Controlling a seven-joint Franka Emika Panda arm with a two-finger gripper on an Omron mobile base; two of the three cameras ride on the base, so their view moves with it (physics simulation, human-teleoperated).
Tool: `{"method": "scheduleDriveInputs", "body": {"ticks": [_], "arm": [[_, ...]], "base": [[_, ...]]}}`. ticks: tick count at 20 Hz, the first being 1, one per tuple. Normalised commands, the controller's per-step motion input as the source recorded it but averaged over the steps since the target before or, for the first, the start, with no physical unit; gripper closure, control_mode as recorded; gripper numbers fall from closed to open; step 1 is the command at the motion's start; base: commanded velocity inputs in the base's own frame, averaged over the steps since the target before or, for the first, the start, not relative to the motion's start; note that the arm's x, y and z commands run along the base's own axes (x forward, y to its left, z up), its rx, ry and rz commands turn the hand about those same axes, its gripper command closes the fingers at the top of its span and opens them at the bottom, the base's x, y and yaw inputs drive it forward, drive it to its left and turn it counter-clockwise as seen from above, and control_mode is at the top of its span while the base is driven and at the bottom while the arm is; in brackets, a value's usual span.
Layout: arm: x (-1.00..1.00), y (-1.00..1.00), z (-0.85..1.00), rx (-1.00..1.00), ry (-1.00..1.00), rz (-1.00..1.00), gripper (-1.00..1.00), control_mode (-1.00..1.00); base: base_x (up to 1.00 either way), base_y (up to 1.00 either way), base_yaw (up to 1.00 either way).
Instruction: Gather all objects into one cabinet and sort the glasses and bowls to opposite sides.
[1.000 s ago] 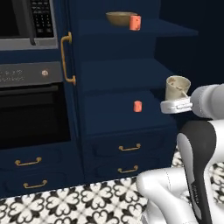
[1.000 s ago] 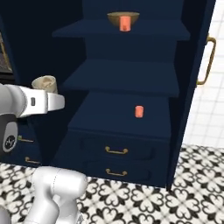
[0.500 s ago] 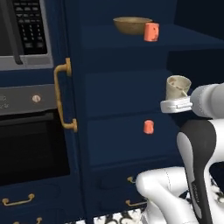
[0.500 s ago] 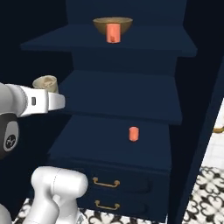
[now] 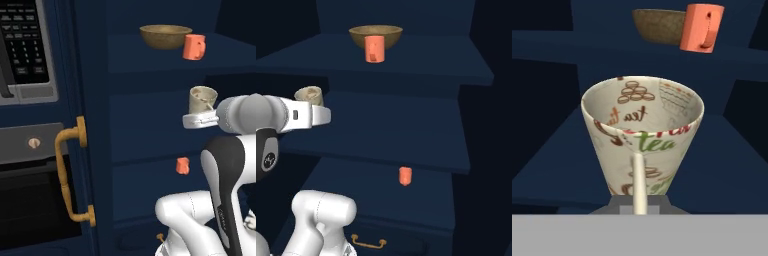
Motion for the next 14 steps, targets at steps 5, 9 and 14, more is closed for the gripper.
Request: {"method": "scheduleDriveInputs", "body": {"ticks": [5, 9, 14], "arm": [[0.0, 0.0, 0.0, 0.0, 0.0, 0.0, 1.0, 1.0], [0.0, 0.0, 0.0, 0.0, 0.0, 0.0, 1.0, 1.0], [0.0, 0.0, 0.0, 0.0, 0.0, 0.0, 1.0, 1.0]], "base": [[0.09, 0.0, 0.03], [0.0, 0.0, 0.03], [-0.02, 0.0, 0.0]]}}
